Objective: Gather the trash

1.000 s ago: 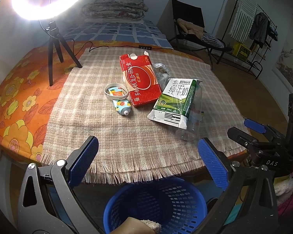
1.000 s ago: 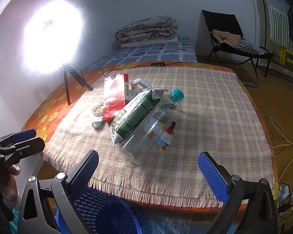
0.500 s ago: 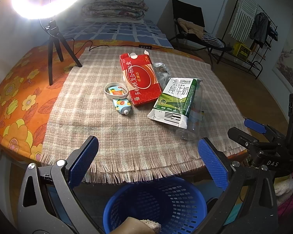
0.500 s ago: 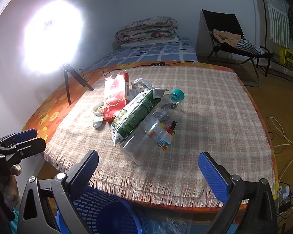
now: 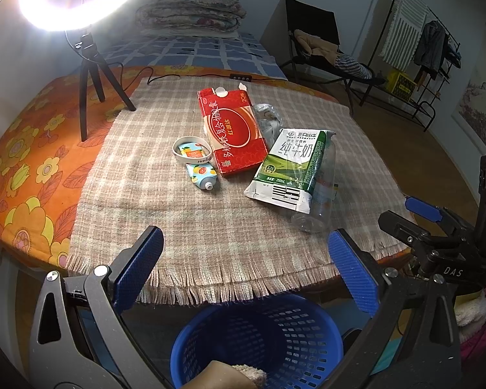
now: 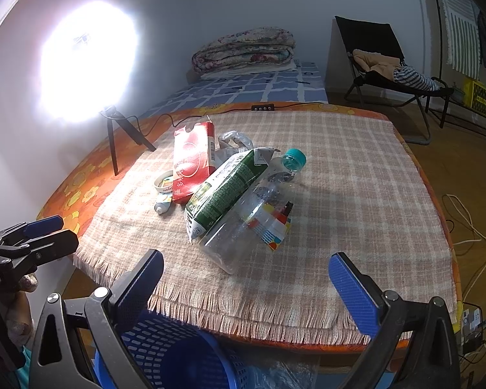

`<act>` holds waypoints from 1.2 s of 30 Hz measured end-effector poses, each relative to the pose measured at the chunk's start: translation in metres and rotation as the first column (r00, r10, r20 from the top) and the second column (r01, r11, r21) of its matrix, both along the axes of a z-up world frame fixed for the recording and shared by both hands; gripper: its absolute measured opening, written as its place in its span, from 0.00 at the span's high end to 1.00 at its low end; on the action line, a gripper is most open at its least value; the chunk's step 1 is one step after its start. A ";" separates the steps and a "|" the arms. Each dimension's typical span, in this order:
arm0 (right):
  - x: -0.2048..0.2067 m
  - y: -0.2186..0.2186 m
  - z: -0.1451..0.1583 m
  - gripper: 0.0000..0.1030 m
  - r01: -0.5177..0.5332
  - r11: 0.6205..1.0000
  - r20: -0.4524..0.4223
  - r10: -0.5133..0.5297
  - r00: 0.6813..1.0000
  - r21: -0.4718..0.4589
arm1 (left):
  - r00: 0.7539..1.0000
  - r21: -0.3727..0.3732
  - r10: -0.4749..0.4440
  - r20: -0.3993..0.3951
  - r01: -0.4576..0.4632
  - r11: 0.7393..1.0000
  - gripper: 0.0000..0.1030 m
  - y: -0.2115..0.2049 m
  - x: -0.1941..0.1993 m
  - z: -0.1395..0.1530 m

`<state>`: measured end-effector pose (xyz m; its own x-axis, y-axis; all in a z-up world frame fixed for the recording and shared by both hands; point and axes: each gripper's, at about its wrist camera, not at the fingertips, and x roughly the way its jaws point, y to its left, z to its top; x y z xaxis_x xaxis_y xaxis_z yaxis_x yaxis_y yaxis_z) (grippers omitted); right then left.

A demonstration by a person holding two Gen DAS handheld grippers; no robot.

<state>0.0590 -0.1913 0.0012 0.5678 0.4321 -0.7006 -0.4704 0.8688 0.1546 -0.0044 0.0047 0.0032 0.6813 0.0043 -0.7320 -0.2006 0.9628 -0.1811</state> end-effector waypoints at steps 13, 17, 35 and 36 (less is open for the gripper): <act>0.000 -0.001 0.000 0.00 0.000 1.000 0.001 0.000 1.000 -0.001 | 1.000 -0.001 0.000 -0.001 0.000 1.000 0.00 0.001 0.000 0.000; 0.000 -0.001 0.000 0.00 -0.001 1.000 0.000 0.001 1.000 -0.001 | 1.000 -0.002 0.000 -0.001 0.000 1.000 0.00 0.001 0.000 0.000; 0.000 0.000 0.001 0.00 0.000 1.000 -0.001 0.000 1.000 0.001 | 1.000 -0.005 0.000 -0.003 0.000 1.000 0.00 0.001 0.000 -0.002; 0.000 0.000 0.001 0.00 0.001 1.000 -0.001 -0.001 1.000 0.001 | 1.000 -0.007 -0.002 -0.003 0.002 1.000 0.00 0.001 0.000 -0.003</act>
<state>0.0585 -0.1909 0.0020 0.5678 0.4321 -0.7006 -0.4692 0.8692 0.1559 -0.0040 0.0060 -0.0001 0.6793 -0.0020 -0.7339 -0.1990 0.9620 -0.1868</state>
